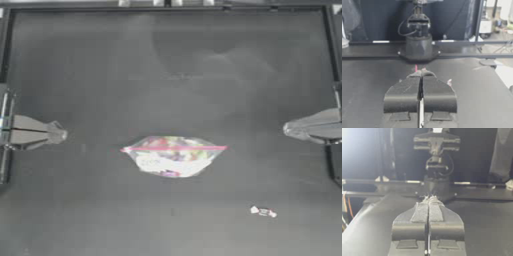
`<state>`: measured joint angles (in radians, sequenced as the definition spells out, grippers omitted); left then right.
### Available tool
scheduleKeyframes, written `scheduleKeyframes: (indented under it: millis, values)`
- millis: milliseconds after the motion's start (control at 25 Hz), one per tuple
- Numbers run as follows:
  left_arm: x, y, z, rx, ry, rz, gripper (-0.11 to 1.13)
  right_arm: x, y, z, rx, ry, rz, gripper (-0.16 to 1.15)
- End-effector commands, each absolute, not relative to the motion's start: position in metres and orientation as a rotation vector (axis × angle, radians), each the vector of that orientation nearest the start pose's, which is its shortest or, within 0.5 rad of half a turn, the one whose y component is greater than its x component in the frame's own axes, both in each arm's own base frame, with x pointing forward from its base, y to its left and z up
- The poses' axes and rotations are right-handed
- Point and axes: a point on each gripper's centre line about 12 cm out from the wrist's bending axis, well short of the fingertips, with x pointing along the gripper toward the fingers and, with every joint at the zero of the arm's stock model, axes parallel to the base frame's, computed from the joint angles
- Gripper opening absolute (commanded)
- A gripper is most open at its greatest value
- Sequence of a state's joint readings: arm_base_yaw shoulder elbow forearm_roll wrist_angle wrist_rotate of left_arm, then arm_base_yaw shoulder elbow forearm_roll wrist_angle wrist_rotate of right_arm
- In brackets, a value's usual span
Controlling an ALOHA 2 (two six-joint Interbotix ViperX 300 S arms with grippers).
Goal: Put candy in bag
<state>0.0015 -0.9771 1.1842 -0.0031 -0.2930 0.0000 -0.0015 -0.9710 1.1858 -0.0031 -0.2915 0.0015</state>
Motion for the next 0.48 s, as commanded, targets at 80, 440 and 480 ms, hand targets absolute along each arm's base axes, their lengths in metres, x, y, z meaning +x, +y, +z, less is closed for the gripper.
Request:
scheduleKeyframes:
  millis: [80, 440, 480]
  values:
    - [0.1965, 0.0, 0.3047, 0.035, -0.124, 0.001, -0.01, 0.1994, 0.0003, 0.2972, 0.017, -0.101, 0.001, -0.04]
    - [0.1965, 0.0, 0.3073, 0.052, -0.13, 0.002, 0.18, 0.1994, 0.0004, 0.298, -0.002, -0.104, 0.001, 0.16]
    - [0.1963, -0.0003, 0.3079, 0.052, -0.13, 0.001, 0.26, 0.1993, 0.0005, 0.2976, -0.006, -0.104, 0.002, 0.22]
